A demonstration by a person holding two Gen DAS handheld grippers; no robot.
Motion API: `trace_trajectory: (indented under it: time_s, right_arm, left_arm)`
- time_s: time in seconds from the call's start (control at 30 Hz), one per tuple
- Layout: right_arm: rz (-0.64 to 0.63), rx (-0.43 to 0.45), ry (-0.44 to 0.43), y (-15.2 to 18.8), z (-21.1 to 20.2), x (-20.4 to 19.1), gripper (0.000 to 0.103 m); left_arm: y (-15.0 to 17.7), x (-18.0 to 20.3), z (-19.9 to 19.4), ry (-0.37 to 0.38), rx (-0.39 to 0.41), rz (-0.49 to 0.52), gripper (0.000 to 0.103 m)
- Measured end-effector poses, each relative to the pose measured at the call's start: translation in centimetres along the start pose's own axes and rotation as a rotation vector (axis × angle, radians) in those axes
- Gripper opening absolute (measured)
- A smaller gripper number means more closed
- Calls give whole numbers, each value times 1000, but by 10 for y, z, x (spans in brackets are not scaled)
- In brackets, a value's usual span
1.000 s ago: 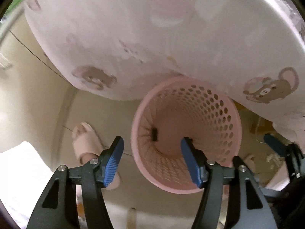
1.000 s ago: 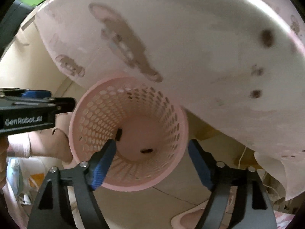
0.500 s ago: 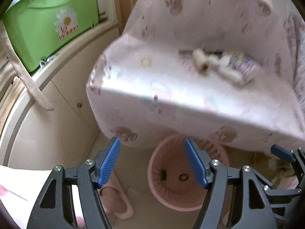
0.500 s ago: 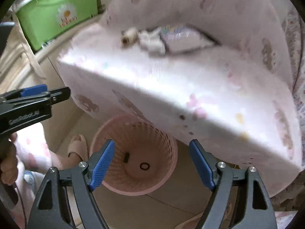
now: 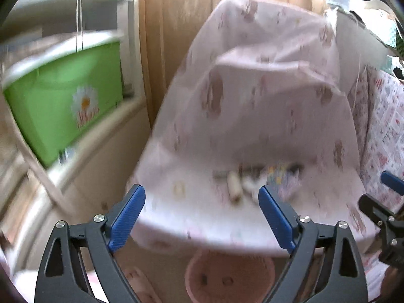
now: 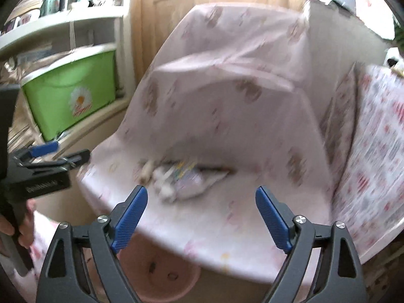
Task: Collect trash
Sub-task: 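Raise both open tools back toward the chair seat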
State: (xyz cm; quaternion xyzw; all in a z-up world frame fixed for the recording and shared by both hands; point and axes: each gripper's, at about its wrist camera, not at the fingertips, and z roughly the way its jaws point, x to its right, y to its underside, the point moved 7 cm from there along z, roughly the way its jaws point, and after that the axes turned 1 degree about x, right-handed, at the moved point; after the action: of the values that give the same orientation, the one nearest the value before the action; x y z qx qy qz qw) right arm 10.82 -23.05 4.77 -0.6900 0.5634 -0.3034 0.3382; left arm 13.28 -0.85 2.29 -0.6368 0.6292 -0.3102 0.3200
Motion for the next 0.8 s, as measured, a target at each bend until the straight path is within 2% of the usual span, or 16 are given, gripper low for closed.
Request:
trace_trajectory:
  time_s: [0.07, 0.13, 0.23, 0.37, 0.43, 0.47, 0.6, 0.67, 0.73, 0.8]
  right_arm:
    - [-5, 26, 28, -12, 3, 11, 89]
    - [-6, 36, 41, -22, 9, 18, 89]
    - [1, 64, 49, -38, 21, 26, 89]
    - [46, 76, 51, -43, 38, 33, 91]
    - [80, 83, 48, -32, 46, 37, 99]
    - [88, 76, 57, -25, 51, 39, 103]
    - [107, -5, 62, -3, 69, 47, 103]
    - [118, -4, 66, 0, 72, 53, 103]
    - [106, 0, 93, 3, 74, 56, 103]
    - [96, -6, 109, 6, 78, 60, 103]
  left_arm:
    - [-18, 3, 1, -17, 36, 24, 101]
    - [-32, 4, 2, -24, 62, 29, 102]
    - [-46, 7, 9, 11, 85, 37, 102]
    - [-38, 7, 18, -19, 110, 97, 102]
    - [-23, 4, 25, -60, 117, 113, 102]
    - [-14, 2, 30, -65, 112, 118, 102]
    - [13, 0, 50, 8, 27, 65, 102]
    - [18, -1, 56, 13, 17, 44, 102]
    - [23, 6, 67, 41, -27, 56, 100]
    - [31, 14, 80, 80, -78, 72, 83]
